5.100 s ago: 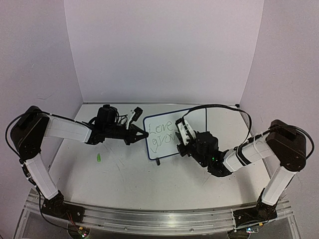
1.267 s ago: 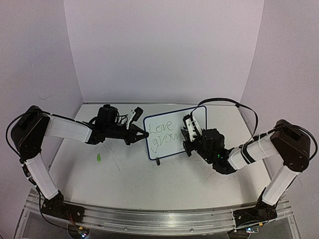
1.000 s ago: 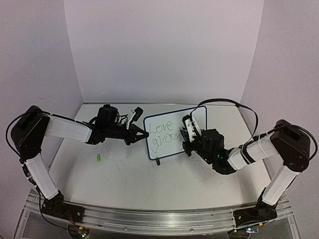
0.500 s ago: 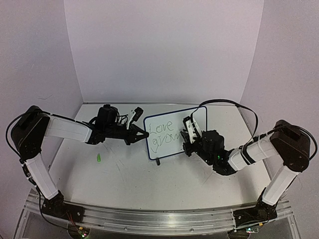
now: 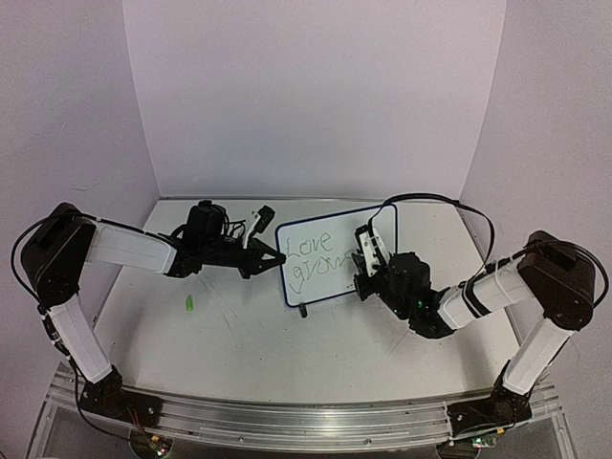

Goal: Write a sentence on the whiteboard

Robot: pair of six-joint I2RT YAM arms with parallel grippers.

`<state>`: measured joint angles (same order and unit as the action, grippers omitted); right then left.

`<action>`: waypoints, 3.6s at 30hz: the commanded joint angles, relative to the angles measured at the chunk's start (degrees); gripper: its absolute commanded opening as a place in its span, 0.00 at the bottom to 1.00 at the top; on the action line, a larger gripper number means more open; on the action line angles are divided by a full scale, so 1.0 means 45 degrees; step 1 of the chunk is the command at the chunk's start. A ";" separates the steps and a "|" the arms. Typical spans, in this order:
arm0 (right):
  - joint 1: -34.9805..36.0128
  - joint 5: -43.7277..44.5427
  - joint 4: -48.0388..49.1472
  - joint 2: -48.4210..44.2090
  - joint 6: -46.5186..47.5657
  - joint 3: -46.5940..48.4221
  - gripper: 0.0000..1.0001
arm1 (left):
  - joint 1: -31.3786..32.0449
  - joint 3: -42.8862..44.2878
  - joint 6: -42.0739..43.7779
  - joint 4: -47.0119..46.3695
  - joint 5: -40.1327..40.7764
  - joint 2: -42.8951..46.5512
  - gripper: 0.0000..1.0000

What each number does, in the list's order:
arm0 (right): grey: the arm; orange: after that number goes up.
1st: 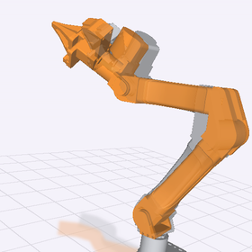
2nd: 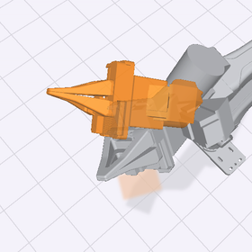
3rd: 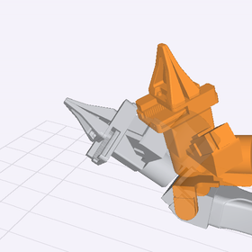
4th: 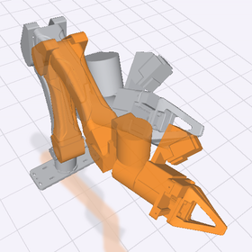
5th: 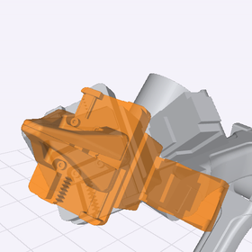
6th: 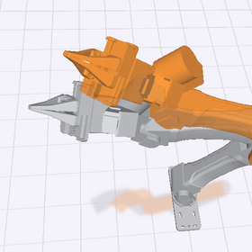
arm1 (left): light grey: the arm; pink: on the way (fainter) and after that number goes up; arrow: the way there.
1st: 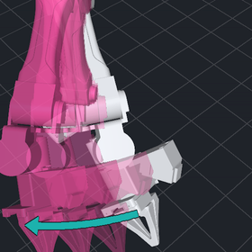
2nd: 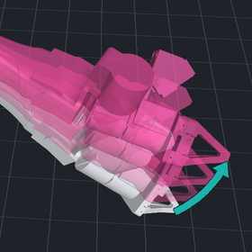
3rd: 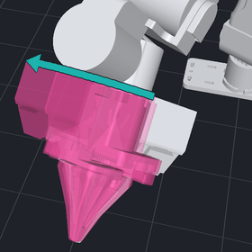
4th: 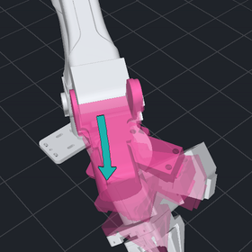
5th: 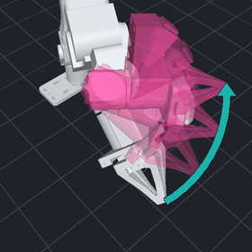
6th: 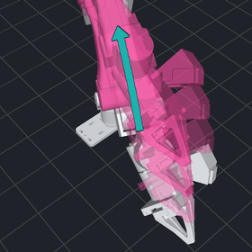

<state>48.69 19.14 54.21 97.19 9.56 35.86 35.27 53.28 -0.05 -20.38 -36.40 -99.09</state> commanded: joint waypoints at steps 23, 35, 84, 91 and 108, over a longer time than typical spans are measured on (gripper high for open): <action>0.0654 -0.0218 0.0003 0.0720 -0.0543 0.0566 0.00 | -0.0078 0.0131 0.1047 0.0752 0.0953 -0.0292 0.00; 0.0143 0.0734 -0.1279 -0.3607 -0.0551 -0.1244 0.00 | -0.0139 0.0166 0.0917 0.0871 0.1334 -0.0438 0.00; -0.1224 -0.2330 -0.0771 -0.2564 -0.0321 -0.0829 0.00 | -0.0512 0.2942 0.4012 0.5726 0.2558 -0.1457 0.00; -0.1328 -0.1949 -0.0606 -0.2281 -0.0520 -0.0796 0.00 | -0.0506 0.3010 0.3951 0.5748 0.2490 -0.1515 0.00; -0.1366 -0.1334 -0.0426 -0.1726 -0.0535 -0.0863 0.00 | -0.0508 0.3063 0.3945 0.5880 0.2466 -0.1608 0.00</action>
<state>42.78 11.70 50.11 88.53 7.20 29.84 34.81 67.10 13.24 0.07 -36.21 -102.93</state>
